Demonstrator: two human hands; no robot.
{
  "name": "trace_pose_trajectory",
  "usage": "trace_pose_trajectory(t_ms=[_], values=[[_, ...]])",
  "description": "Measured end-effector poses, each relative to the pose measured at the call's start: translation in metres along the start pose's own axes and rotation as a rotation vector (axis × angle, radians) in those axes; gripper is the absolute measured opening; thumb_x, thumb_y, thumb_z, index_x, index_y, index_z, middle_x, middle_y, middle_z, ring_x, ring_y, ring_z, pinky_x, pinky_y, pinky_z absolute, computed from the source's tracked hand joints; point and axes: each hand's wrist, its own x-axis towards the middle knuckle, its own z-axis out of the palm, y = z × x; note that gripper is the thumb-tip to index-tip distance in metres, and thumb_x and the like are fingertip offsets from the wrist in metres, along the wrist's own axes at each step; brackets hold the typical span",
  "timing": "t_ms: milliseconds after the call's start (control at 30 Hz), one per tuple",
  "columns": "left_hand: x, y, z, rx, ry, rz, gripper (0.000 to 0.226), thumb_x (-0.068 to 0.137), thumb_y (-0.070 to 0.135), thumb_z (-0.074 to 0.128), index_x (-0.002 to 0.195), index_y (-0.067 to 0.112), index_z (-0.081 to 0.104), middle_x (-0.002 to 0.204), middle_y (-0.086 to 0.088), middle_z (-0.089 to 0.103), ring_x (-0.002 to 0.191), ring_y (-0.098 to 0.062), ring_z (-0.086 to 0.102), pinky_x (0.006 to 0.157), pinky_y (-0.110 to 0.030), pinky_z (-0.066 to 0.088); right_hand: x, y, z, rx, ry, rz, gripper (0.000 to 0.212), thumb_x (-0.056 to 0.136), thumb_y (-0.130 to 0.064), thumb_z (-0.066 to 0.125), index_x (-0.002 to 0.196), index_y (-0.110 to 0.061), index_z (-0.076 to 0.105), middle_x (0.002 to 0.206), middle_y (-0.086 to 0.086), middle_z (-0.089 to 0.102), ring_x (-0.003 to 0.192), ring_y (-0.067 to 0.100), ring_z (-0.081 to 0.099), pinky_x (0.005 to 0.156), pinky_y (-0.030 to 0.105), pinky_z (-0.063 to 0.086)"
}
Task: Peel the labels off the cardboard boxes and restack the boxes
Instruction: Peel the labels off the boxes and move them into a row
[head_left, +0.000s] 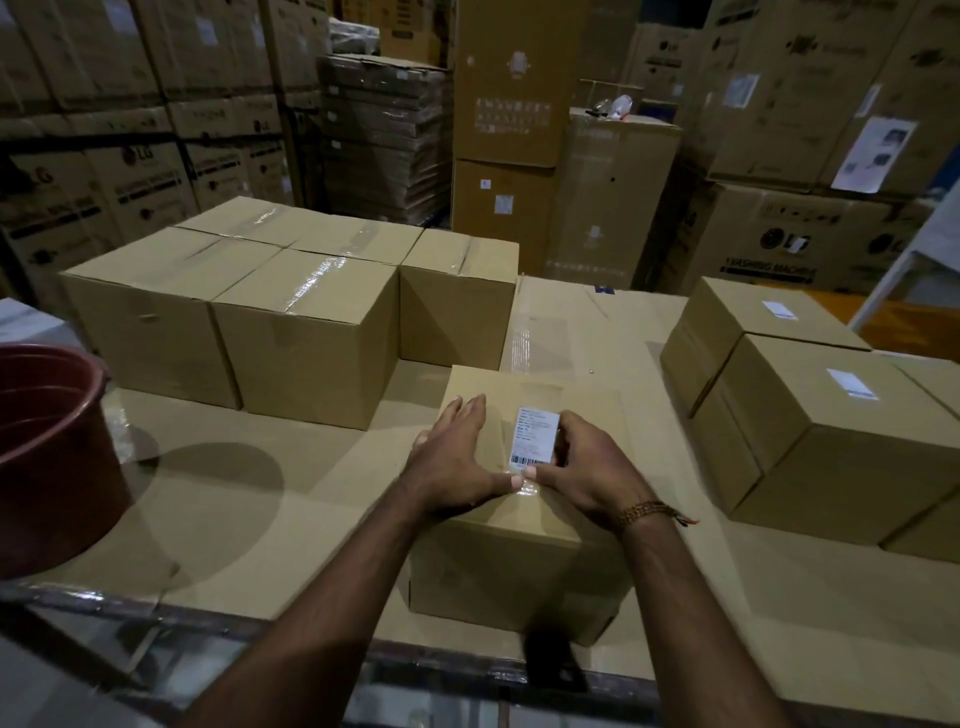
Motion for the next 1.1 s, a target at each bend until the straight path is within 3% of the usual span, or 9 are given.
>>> trace_pose_trajectory(t_ms=[100, 233, 433, 600, 767, 933, 1100], values=[[0.0, 0.001, -0.001, 0.014, -0.003, 0.003, 0.123, 0.081, 0.068, 0.076, 0.169, 0.028, -0.001, 0.177, 0.002, -0.004, 0.163, -0.02, -0.003, 0.127, -0.058, 0.011, -0.001, -0.001, 0.0, -0.003, -0.027, -0.006, 0.05, 0.089, -0.025, 0.085, 0.136, -0.025, 0.07, 0.126, -0.006, 0.075, 0.104, 0.01, 0.068, 0.093, 0.027, 0.052], [0.003, 0.0, -0.003, 0.042, -0.049, 0.009, 0.124, 0.083, 0.068, 0.075, 0.169, 0.026, -0.003, 0.177, 0.004, -0.006, 0.162, -0.017, -0.01, 0.127, -0.058, 0.007, 0.0, 0.003, -0.003, 0.015, -0.04, -0.006, 0.035, 0.089, -0.027, 0.084, 0.124, -0.026, 0.078, 0.107, -0.011, 0.078, 0.099, 0.013, 0.072, 0.092, 0.03, 0.057], [0.003, 0.004, -0.006, 0.055, -0.082, 0.006, 0.121, 0.086, 0.064, 0.075, 0.169, 0.025, -0.005, 0.176, 0.003, -0.01, 0.162, -0.019, -0.011, 0.128, -0.059, 0.006, 0.002, 0.013, -0.002, 0.073, -0.073, -0.031, 0.036, 0.09, -0.029, 0.083, 0.125, -0.027, 0.076, 0.112, -0.014, 0.078, 0.107, 0.01, 0.072, 0.102, 0.037, 0.056], [0.006, 0.003, -0.005, 0.056, -0.092, 0.003, 0.122, 0.085, 0.064, 0.075, 0.169, 0.025, -0.006, 0.176, 0.004, -0.01, 0.162, -0.018, -0.013, 0.127, -0.06, 0.005, 0.003, 0.016, -0.004, 0.115, -0.098, -0.054, 0.035, 0.092, -0.028, 0.082, 0.126, -0.028, 0.076, 0.114, -0.015, 0.078, 0.11, 0.011, 0.071, 0.104, 0.036, 0.056], [0.005, 0.004, -0.006, 0.07, -0.087, 0.003, 0.122, 0.086, 0.062, 0.076, 0.169, 0.025, -0.006, 0.176, 0.005, -0.01, 0.162, -0.018, -0.013, 0.127, -0.059, 0.005, 0.004, 0.02, -0.002, 0.138, -0.079, -0.079, 0.031, 0.091, -0.028, 0.083, 0.121, -0.029, 0.078, 0.112, -0.012, 0.08, 0.109, 0.016, 0.073, 0.105, 0.045, 0.056], [0.008, 0.001, -0.004, 0.07, -0.078, 0.008, 0.123, 0.085, 0.065, 0.075, 0.169, 0.026, -0.006, 0.176, 0.005, -0.009, 0.162, -0.018, -0.012, 0.127, -0.06, 0.005, 0.003, 0.021, -0.001, 0.16, -0.088, -0.094, 0.028, 0.093, -0.027, 0.081, 0.12, -0.032, 0.078, 0.114, -0.015, 0.079, 0.111, 0.016, 0.073, 0.106, 0.044, 0.055], [0.007, 0.001, -0.003, 0.07, -0.07, 0.004, 0.124, 0.084, 0.067, 0.075, 0.168, 0.026, -0.006, 0.177, 0.003, -0.009, 0.162, -0.02, -0.011, 0.127, -0.061, 0.006, -0.002, 0.018, -0.005, 0.148, -0.095, -0.113, 0.031, 0.096, -0.026, 0.078, 0.127, -0.028, 0.077, 0.121, -0.017, 0.077, 0.112, 0.004, 0.07, 0.107, 0.038, 0.054]])
